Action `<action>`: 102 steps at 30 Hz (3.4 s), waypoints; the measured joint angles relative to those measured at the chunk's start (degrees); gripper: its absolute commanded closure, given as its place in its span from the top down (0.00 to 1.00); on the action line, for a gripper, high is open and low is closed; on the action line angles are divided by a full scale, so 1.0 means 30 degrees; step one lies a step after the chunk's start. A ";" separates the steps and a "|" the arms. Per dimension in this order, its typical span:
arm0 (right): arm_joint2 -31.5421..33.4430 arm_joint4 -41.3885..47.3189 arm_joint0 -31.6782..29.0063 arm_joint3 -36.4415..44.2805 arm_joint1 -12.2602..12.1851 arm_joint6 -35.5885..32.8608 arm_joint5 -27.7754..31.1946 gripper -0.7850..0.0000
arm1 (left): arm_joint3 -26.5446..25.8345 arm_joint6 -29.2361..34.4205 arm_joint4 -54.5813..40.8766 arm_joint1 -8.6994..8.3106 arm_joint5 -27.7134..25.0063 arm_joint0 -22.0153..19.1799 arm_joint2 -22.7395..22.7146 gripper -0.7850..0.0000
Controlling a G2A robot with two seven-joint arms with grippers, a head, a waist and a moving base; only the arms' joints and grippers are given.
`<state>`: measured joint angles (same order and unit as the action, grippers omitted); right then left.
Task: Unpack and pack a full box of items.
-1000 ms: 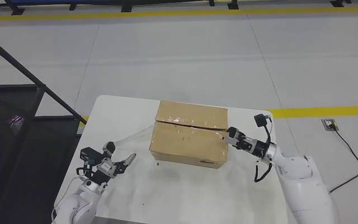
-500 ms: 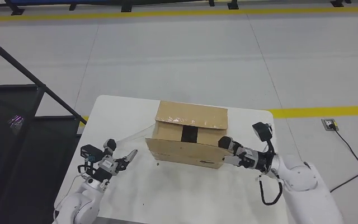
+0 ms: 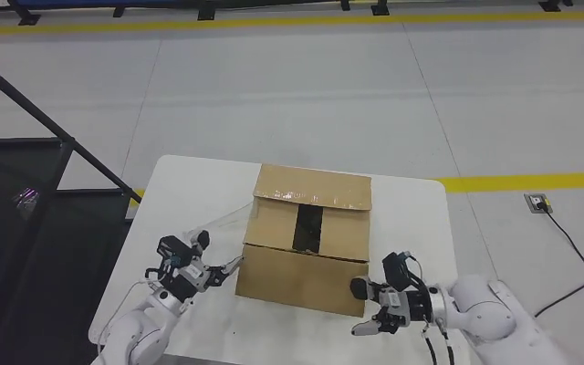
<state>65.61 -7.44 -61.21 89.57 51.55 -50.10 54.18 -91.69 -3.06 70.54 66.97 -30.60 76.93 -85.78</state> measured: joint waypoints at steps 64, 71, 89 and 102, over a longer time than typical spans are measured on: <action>-0.6345 1.1653 1.1805 -1.2460 0.4942 1.0545 -0.9799 1.00 | 0.1555 0.0308 0.1213 -0.0064 -0.0496 -0.0686 0.1095 1.00; -0.7817 1.1131 1.4120 -1.6094 0.6591 1.1937 -0.9850 1.00 | 0.1555 0.0308 0.1213 -0.0064 -0.0496 -0.0686 0.1095 1.00; -0.8900 1.0434 1.6284 -2.1734 0.9509 1.2085 -0.9369 1.00 | 0.1088 0.0062 0.1093 -0.0113 -0.0273 -0.0253 0.1003 1.00; -0.8193 1.0705 1.4794 -1.8716 0.9137 0.3336 -0.7708 1.00 | -0.1213 -0.2200 -0.0159 -0.0228 0.1535 0.1992 -0.0724 1.00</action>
<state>41.04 24.68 -16.83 33.42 78.96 -40.09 31.06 -95.33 -9.66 70.07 66.29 -26.00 82.91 -87.96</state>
